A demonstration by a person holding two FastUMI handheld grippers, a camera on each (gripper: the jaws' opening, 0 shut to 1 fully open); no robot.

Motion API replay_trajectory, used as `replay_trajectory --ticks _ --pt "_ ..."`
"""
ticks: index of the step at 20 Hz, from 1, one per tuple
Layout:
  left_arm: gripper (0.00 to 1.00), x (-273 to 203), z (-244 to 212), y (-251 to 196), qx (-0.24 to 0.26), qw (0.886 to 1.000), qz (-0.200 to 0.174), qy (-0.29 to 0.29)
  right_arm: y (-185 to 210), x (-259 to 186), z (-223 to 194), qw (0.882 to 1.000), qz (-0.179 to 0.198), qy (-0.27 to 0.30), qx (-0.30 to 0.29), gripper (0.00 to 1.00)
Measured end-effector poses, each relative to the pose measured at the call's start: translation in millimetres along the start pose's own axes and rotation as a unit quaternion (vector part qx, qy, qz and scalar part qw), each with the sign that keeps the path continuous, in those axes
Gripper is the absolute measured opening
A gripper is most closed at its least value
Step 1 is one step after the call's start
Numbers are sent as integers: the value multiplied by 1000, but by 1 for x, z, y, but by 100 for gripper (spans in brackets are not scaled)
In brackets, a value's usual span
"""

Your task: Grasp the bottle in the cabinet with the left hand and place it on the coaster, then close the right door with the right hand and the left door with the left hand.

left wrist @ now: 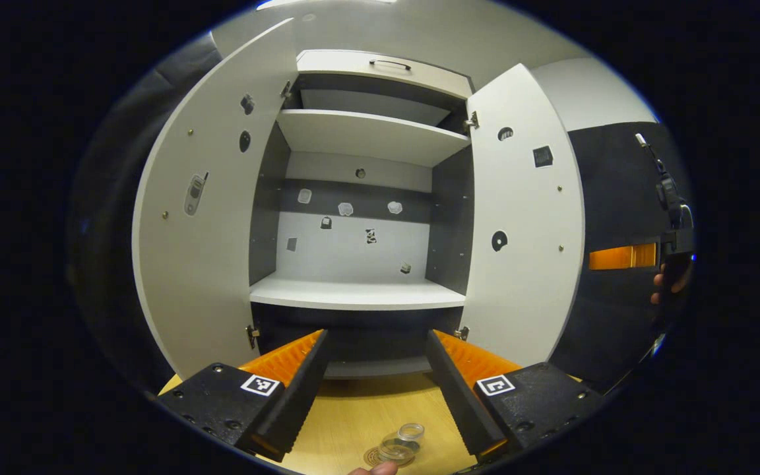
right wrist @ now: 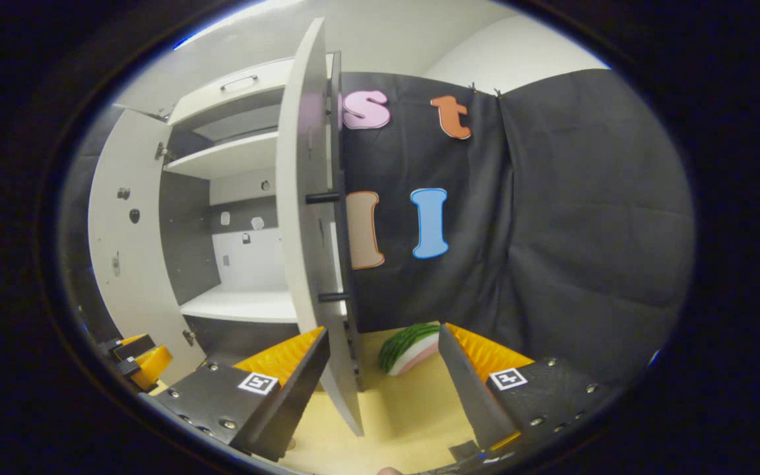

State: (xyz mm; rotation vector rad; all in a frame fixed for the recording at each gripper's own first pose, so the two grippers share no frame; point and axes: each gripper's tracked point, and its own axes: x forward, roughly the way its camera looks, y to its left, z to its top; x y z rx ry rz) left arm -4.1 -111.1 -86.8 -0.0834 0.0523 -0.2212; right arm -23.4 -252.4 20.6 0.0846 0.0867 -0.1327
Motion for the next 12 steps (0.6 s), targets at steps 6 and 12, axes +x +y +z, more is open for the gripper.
replay_trajectory --ticks 6,12 --pt "93 -1 14 22 -9 999 46 0 -2 22 11 999 29 2 17 100" --pt "93 -7 18 33 5 998 67 2 10 30 16 998 59 -20 4 98"
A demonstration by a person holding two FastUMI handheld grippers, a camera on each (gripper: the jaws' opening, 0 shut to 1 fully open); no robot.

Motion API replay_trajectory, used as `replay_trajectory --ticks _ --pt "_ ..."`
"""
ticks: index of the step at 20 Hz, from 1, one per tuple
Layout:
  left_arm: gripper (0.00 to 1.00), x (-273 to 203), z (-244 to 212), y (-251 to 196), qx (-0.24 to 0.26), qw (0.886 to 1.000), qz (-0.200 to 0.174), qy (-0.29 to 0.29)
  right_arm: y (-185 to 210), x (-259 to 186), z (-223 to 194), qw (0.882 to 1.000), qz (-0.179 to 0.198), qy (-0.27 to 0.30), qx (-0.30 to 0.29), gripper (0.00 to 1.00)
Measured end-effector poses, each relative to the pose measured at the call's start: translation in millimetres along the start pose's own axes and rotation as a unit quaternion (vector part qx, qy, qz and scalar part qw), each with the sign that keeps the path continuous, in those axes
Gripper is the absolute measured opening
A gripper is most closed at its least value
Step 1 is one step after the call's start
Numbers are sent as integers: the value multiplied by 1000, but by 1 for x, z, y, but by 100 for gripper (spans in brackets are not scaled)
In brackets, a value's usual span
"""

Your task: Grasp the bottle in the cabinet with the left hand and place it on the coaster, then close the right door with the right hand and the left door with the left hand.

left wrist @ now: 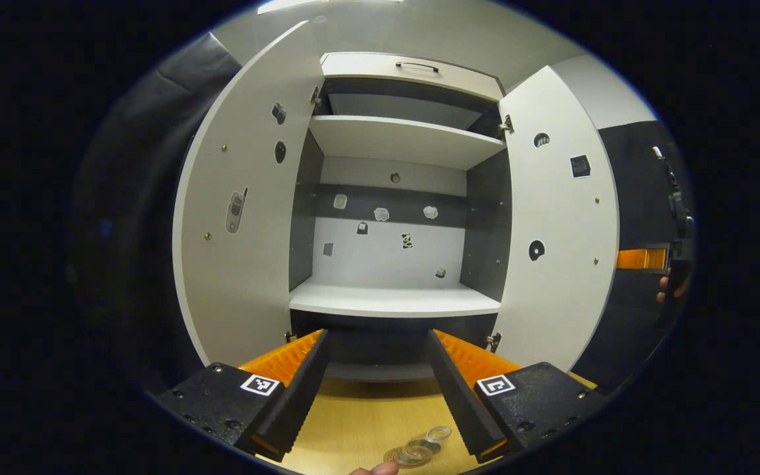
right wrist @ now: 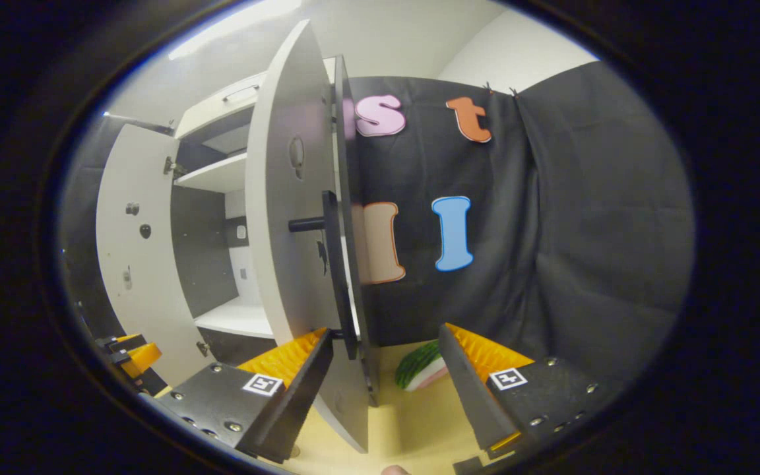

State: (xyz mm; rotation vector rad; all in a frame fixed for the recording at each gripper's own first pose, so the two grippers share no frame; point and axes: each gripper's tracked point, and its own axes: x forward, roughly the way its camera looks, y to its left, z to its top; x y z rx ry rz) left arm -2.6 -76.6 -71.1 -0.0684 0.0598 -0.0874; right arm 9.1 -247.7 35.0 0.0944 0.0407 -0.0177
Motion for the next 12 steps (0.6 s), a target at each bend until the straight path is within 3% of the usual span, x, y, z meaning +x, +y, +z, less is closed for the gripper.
replay_trajectory --ticks 3,12 --pt "93 -3 -4 6 3 1000 7 7 13 2 -2 1000 18 3 10 98" --pt "93 -16 -8 42 3 999 47 16 103 21 -15 994 106 7 32 98"
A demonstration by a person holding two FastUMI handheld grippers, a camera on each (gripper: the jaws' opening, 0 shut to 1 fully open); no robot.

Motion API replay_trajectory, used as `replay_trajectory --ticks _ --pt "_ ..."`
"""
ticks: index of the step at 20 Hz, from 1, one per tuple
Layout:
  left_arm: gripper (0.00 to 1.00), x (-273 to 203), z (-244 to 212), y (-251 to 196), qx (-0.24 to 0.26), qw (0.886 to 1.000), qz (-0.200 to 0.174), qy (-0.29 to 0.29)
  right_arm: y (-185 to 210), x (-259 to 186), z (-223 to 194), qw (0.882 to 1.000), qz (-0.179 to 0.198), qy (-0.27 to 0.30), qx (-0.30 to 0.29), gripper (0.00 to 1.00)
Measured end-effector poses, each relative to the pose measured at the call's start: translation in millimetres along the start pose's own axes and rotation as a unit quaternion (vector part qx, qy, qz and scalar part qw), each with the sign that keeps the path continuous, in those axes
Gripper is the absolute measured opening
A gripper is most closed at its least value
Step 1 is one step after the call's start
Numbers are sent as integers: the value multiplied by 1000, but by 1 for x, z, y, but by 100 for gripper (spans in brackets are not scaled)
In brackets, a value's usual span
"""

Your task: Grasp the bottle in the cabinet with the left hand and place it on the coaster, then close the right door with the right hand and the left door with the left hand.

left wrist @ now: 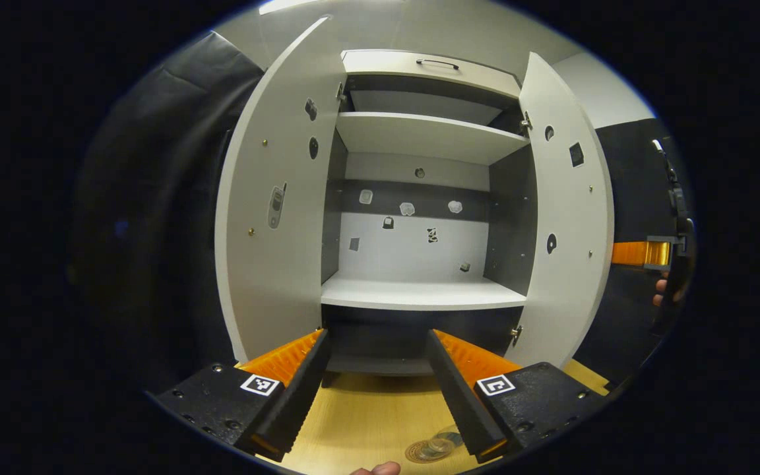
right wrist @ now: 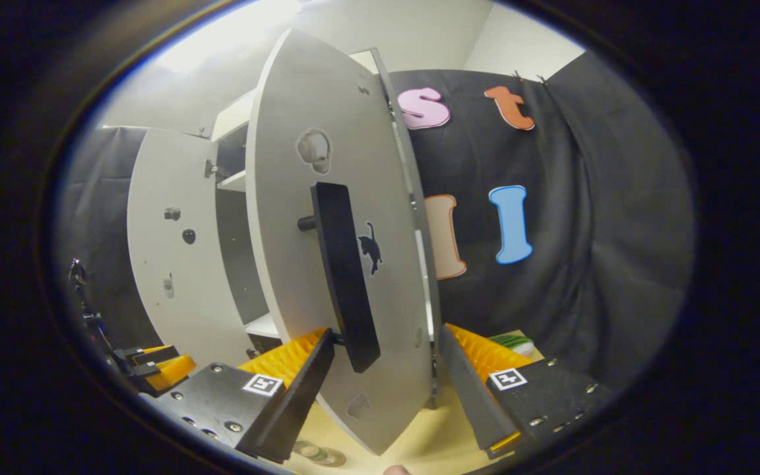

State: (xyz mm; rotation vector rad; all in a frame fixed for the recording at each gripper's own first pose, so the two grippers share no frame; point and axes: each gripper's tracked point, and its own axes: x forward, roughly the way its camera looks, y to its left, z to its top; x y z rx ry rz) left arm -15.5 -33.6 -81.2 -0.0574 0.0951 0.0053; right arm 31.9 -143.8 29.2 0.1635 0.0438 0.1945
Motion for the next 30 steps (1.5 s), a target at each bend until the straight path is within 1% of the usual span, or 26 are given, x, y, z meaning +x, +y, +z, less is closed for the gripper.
replay_trajectory --ticks 5,11,12,13,14,17,21,24,27,28,29,30 --pt "93 -9 1 22 -8 1000 21 -1 29 22 -4 1000 18 -1 -16 98" --pt "93 -19 1 58 -11 999 49 -3 57 51 -5 999 30 -8 -37 100" --pt "90 -21 2 64 -12 998 54 -3 62 57 -5 999 31 -8 -41 97" --pt "93 -24 2 70 -12 998 59 -3 66 62 -5 999 33 -10 -42 97" --pt "93 -27 4 77 -12 998 63 -4 70 68 -5 998 36 -12 -41 100" --pt "93 -30 12 97 -14 997 77 -11 84 85 -7 998 42 -12 -41 100" --pt "93 -34 21 120 -7 996 86 -14 99 112 -8 998 35 -15 -54 100" --pt "93 -35 28 137 -14 996 91 -18 109 132 -8 997 20 -19 -66 100" --pt "93 -36 37 157 -11 995 100 -22 114 153 -7 997 5 -21 -69 100" --pt "93 -37 40 163 -13 994 102 -25 114 150 -9 997 0 -21 -70 100" --pt "91 -37 43 168 -17 994 102 -27 115 154 -9 997 -4 -24 -71 96" --pt "91 -36 46 174 -22 994 101 -26 115 156 -9 997 -10 -25 -69 100"
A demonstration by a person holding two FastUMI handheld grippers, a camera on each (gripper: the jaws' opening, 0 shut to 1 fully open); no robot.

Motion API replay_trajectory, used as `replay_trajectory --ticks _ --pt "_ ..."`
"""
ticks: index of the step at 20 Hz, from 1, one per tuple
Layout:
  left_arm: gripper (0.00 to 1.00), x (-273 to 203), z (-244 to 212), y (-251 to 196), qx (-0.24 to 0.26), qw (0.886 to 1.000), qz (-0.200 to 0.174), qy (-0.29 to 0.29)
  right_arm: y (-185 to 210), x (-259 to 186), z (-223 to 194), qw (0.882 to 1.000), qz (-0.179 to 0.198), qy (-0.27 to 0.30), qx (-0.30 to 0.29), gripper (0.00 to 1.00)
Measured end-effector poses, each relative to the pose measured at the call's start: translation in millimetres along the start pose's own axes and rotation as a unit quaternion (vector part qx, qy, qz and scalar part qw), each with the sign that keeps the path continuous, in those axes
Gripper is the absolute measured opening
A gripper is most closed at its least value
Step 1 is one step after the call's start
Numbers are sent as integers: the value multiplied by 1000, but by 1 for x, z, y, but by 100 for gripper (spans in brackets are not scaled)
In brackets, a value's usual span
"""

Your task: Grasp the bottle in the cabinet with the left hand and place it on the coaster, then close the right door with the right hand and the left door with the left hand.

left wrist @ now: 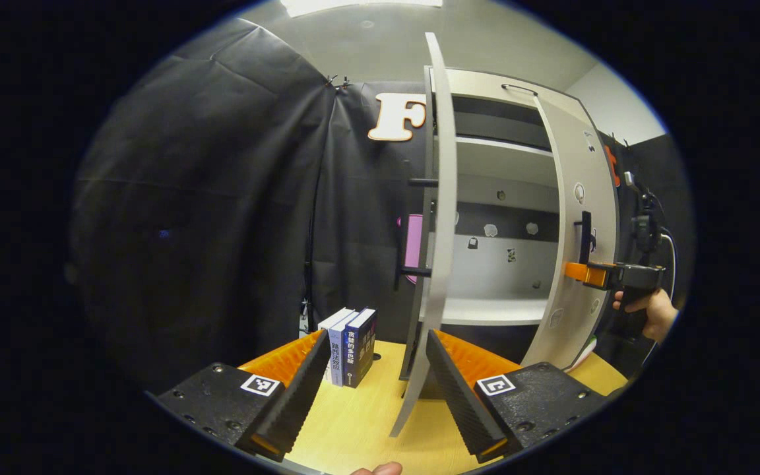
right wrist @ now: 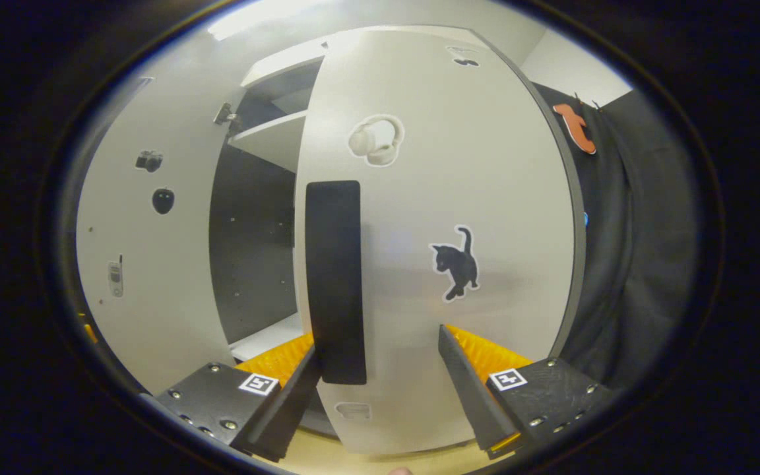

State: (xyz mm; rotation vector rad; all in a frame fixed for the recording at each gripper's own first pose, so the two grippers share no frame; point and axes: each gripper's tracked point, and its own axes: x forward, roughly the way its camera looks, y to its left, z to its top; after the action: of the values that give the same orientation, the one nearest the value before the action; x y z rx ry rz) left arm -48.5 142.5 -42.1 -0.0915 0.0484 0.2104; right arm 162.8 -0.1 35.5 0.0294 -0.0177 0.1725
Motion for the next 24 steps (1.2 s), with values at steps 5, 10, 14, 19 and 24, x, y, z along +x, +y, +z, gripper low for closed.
replay_trajectory --ticks 5,10,14,19,24 --pt "91 14 11 19 -16 1000 -17 11 -1 6 0 999 -42 -7 -4 96" --pt "95 31 32 21 -38 998 -39 11 -1 10 -1 997 -73 -15 -5 100" --pt "95 44 42 13 -33 997 -67 10 -1 12 -2 996 -90 -16 -7 100" --pt "95 55 46 -2 -26 995 -96 14 -1 12 -2 996 -91 -18 -7 100" --pt "95 64 47 -6 -25 992 -119 20 -1 12 -2 996 -90 -13 -5 97"
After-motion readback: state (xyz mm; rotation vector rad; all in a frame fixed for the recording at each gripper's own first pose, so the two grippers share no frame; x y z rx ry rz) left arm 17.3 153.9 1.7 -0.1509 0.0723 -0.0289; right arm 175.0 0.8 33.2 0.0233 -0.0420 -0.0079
